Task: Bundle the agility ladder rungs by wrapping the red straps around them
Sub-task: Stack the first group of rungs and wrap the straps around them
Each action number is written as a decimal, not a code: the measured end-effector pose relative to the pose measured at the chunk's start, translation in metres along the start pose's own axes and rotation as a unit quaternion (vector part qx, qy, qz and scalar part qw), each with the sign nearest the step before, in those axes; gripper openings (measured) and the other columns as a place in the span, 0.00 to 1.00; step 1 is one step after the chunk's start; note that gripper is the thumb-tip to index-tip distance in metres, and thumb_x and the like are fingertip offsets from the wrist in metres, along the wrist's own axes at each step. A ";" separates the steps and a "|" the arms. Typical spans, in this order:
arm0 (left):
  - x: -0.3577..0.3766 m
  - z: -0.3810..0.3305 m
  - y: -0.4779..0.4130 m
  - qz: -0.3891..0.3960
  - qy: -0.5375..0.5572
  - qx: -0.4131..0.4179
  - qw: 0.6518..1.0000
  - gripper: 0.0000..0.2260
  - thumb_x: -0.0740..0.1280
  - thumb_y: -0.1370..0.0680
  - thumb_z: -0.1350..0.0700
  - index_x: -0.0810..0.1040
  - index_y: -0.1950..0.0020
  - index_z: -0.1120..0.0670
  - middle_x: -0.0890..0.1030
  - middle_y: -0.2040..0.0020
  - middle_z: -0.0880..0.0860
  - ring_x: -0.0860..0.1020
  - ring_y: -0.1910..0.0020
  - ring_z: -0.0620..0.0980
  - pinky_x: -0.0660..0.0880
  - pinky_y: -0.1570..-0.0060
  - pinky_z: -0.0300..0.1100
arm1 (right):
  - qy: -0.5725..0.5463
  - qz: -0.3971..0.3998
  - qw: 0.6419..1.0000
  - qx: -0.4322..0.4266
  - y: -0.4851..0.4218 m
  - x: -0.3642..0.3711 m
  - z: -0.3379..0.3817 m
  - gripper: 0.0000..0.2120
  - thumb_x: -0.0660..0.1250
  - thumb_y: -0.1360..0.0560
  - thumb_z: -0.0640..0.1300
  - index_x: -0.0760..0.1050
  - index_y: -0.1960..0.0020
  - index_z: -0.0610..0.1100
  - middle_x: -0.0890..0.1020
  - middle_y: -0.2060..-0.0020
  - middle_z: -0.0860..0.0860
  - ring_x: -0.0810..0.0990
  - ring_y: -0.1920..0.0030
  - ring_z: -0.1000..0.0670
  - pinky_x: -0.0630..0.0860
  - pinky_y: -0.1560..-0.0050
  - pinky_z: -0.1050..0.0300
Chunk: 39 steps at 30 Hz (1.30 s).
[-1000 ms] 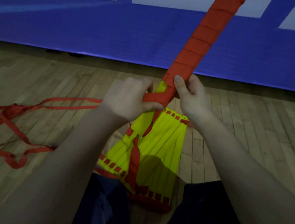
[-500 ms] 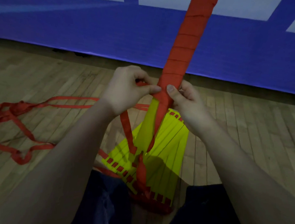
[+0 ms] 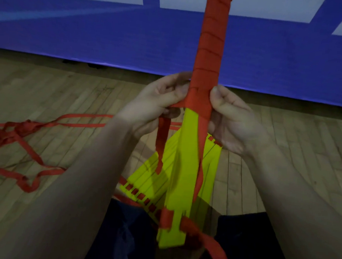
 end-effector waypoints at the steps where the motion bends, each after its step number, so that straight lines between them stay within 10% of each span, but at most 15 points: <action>1: 0.005 -0.001 0.001 -0.005 0.001 0.000 1.000 0.10 0.60 0.20 0.65 0.73 0.40 0.60 0.77 0.69 0.47 0.69 0.79 0.37 0.62 0.81 0.30 | -0.012 0.014 1.000 0.006 0.000 0.004 -0.003 0.13 0.58 0.26 0.44 0.73 0.46 0.39 0.84 0.63 0.49 0.83 0.66 0.53 0.81 0.66 0.57; 4: 0.018 0.000 0.002 -0.017 0.023 -0.005 1.000 0.12 0.57 0.18 0.53 0.77 0.44 0.57 0.77 0.73 0.54 0.73 0.78 0.45 0.70 0.76 0.32 | -0.065 0.028 0.997 0.018 -0.004 0.010 -0.007 0.14 0.58 0.28 0.45 0.78 0.51 0.38 0.83 0.66 0.44 0.83 0.69 0.47 0.80 0.67 0.53; 7: 0.021 0.009 -0.001 0.038 0.031 -0.023 0.999 0.32 0.58 0.29 0.28 0.81 0.42 0.50 0.75 0.56 0.76 0.73 0.53 0.62 0.68 0.53 0.53 | -0.091 0.031 0.995 0.020 -0.006 0.012 -0.009 0.16 0.58 0.28 0.46 0.81 0.57 0.38 0.82 0.69 0.43 0.81 0.71 0.47 0.80 0.68 0.54; 12: 0.019 0.004 0.000 0.104 0.027 0.029 0.994 0.31 0.74 0.37 0.43 0.73 0.42 0.61 0.78 0.72 0.50 0.75 0.78 0.42 0.71 0.78 0.32 | -0.080 0.010 0.995 0.053 0.000 0.013 -0.014 0.16 0.55 0.26 0.49 0.72 0.50 0.38 0.79 0.73 0.46 0.78 0.74 0.51 0.77 0.71 0.58; 21: -0.006 -0.001 0.000 -0.137 -0.208 0.025 0.968 0.16 0.74 0.30 0.50 0.69 0.65 0.54 0.67 0.78 0.42 0.65 0.81 0.38 0.60 0.78 0.28 | 0.106 -0.166 0.973 0.117 -0.013 -0.005 -0.027 0.15 0.57 0.17 0.47 0.75 0.50 0.36 0.78 0.66 0.41 0.78 0.74 0.49 0.78 0.73 0.56; 27: -0.025 0.002 -0.001 -0.257 -0.286 0.026 0.923 0.16 0.77 0.33 0.44 0.73 0.64 0.51 0.74 0.72 0.44 0.69 0.77 0.37 0.66 0.73 0.34 | 0.127 -0.063 0.970 0.198 -0.009 -0.001 -0.041 0.26 0.48 0.20 0.64 0.78 0.42 0.50 0.83 0.59 0.46 0.81 0.60 0.46 0.76 0.58 0.51; 34: -0.035 0.011 -0.005 -0.307 -0.366 0.026 0.878 0.18 0.74 0.32 0.41 0.68 0.66 0.48 0.75 0.63 0.50 0.72 0.68 0.44 0.69 0.67 0.40 | 0.037 -0.071 0.971 0.225 -0.004 0.005 -0.061 0.11 0.60 0.26 0.41 0.74 0.46 0.38 0.77 0.60 0.43 0.78 0.60 0.45 0.72 0.41 0.39; 39: -0.037 0.010 -0.004 -0.350 -0.380 0.062 0.854 0.17 0.72 0.29 0.41 0.69 0.62 0.50 0.75 0.55 0.56 0.71 0.62 0.47 0.62 0.66 0.36 | 0.207 -0.206 0.947 0.134 -0.010 -0.004 -0.062 0.04 0.63 0.22 0.41 0.74 0.53 0.41 0.73 0.64 0.42 0.74 0.64 0.45 0.71 0.60 0.50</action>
Point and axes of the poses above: each hand's wrist, its own y-axis away from the middle knuckle, its own x-axis out of the palm, z = x × y, the point moved 5 cm from there along -y, towards the middle knuckle
